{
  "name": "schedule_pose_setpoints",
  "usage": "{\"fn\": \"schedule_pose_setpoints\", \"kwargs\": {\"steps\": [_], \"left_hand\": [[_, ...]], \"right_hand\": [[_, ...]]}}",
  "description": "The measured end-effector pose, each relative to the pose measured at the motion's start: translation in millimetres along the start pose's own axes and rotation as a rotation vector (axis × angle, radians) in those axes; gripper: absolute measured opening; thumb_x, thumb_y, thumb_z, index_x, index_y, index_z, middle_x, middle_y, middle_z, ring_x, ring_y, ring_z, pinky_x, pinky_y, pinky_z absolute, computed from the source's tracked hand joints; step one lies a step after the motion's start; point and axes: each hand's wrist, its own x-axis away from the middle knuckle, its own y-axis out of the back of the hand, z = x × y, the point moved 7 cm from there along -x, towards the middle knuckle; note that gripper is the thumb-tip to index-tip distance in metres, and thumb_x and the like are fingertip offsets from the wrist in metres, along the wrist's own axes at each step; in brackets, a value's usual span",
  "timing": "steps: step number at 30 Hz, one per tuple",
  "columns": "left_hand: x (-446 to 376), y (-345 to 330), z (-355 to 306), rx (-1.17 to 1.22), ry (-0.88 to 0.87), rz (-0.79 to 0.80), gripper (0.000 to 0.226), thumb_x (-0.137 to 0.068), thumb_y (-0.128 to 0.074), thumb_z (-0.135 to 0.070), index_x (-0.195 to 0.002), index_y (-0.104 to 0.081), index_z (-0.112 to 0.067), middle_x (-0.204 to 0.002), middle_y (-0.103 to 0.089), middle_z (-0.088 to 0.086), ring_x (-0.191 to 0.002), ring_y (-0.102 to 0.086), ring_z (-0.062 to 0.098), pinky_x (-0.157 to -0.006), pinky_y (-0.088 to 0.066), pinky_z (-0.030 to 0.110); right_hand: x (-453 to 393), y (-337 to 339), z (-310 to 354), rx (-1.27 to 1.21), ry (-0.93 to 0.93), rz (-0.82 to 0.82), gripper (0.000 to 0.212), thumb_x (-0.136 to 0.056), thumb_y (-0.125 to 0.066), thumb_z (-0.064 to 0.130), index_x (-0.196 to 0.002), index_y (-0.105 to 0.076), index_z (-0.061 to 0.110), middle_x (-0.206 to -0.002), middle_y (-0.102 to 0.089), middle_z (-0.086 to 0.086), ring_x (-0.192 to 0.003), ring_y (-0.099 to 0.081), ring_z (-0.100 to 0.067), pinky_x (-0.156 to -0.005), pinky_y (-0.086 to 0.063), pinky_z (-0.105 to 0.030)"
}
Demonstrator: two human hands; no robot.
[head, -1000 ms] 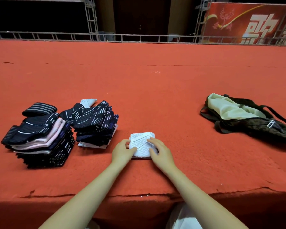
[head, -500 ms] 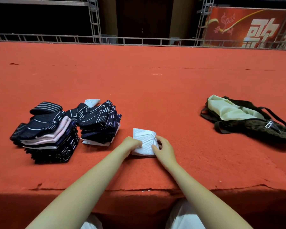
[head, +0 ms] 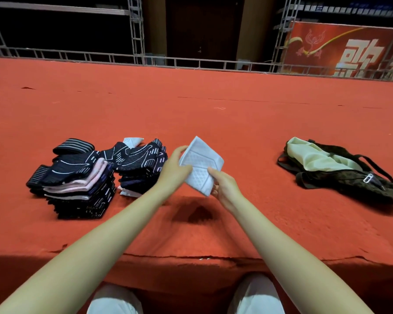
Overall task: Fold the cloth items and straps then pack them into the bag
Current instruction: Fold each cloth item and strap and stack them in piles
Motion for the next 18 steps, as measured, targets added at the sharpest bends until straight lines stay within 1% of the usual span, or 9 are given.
{"fn": "schedule_pose_setpoints", "kwargs": {"steps": [2, 4, 6, 9, 11, 13, 14, 16, 18], "left_hand": [[-9, 30, -6, -0.068, -0.042, -0.081, 0.054, -0.077, -0.052, 0.0, -0.128, -0.05, -0.019, -0.112, -0.059, -0.004, -0.098, -0.056, 0.015, -0.078, -0.041, 0.023], [-16, 60, -10, -0.132, -0.072, -0.148, 0.051, -0.08, -0.051, -0.002, -0.129, -0.049, -0.017, -0.115, -0.059, -0.001, -0.099, -0.054, 0.015, -0.079, -0.038, 0.025], [-22, 90, -9, -0.179, -0.081, -0.221, 0.05, -0.081, -0.051, -0.004, -0.13, -0.048, -0.016, -0.118, -0.06, 0.002, -0.102, -0.055, 0.02, -0.081, -0.039, 0.028], [-35, 126, 5, -0.243, -0.038, -0.306, 0.049, -0.082, -0.05, -0.004, -0.13, -0.047, -0.012, -0.125, -0.058, 0.011, -0.112, -0.055, 0.028, -0.09, -0.042, 0.035], [-45, 143, 19, -0.306, 0.023, -0.318, 0.048, -0.083, -0.05, -0.005, -0.131, -0.047, -0.011, -0.126, -0.057, 0.013, -0.114, -0.053, 0.031, -0.09, -0.041, 0.036], [-54, 148, 37, -0.358, 0.104, -0.275, 0.048, -0.085, -0.05, -0.008, -0.133, -0.045, -0.011, -0.127, -0.057, 0.014, -0.115, -0.053, 0.033, -0.09, -0.04, 0.036], [-59, 147, 48, -0.395, 0.154, -0.229, 0.049, -0.085, -0.05, -0.01, -0.134, -0.043, -0.011, -0.128, -0.056, 0.015, -0.116, -0.052, 0.033, -0.091, -0.04, 0.036], [-67, 140, 71, -0.512, 0.257, -0.1, 0.052, -0.087, -0.05, -0.015, -0.138, -0.039, -0.012, -0.133, -0.052, 0.018, -0.119, -0.05, 0.035, -0.094, -0.04, 0.036], [-72, 133, 85, -0.622, 0.308, 0.025, 0.05, -0.088, -0.048, -0.019, -0.138, -0.041, -0.014, -0.138, -0.047, 0.017, -0.124, -0.046, 0.033, -0.098, -0.039, 0.035]], "right_hand": [[-3, -28, 20, 0.024, 0.049, 0.035, 0.008, -0.089, -0.062, 0.021, -0.094, -0.063, 0.015, -0.085, -0.061, -0.007, -0.07, -0.053, -0.019, -0.061, -0.04, -0.028], [-8, -58, 36, 0.064, 0.102, 0.083, 0.011, -0.086, -0.065, 0.022, -0.093, -0.063, 0.014, -0.087, -0.061, -0.009, -0.076, -0.052, -0.022, -0.065, -0.041, -0.031], [-14, -90, 48, 0.118, 0.149, 0.119, 0.017, -0.083, -0.067, 0.023, -0.093, -0.062, 0.01, -0.087, -0.059, -0.012, -0.079, -0.051, -0.024, -0.07, -0.041, -0.037], [-25, -132, 59, 0.216, 0.197, 0.126, 0.013, -0.086, -0.064, 0.017, -0.093, -0.062, 0.007, -0.09, -0.064, -0.011, -0.077, -0.057, -0.022, -0.069, -0.045, -0.034], [-36, -154, 59, 0.296, 0.215, 0.129, 0.02, -0.086, -0.065, 0.017, -0.099, -0.063, 0.004, -0.097, -0.067, -0.014, -0.076, -0.06, -0.021, -0.066, -0.046, -0.031], [-46, -166, 53, 0.435, 0.219, 0.11, 0.025, -0.084, -0.065, 0.019, -0.103, -0.063, 0.004, -0.102, -0.068, -0.012, -0.077, -0.062, -0.02, -0.061, -0.046, -0.026], [-50, -168, 49, 0.538, 0.219, 0.09, 0.029, -0.083, -0.065, 0.021, -0.106, -0.063, 0.004, -0.106, -0.068, -0.011, -0.084, -0.064, -0.021, -0.064, -0.047, -0.027], [-57, -166, 41, 0.787, 0.22, 0.032, 0.043, -0.081, -0.065, 0.028, -0.116, -0.058, 0.005, -0.117, -0.063, -0.011, -0.104, -0.061, -0.028, -0.08, -0.048, -0.032], [-61, -161, 38, 0.976, 0.242, -0.042, 0.062, -0.08, -0.065, 0.035, -0.131, -0.045, 0.005, -0.131, -0.052, -0.016, -0.121, -0.048, -0.033, -0.096, -0.04, -0.036]]}}
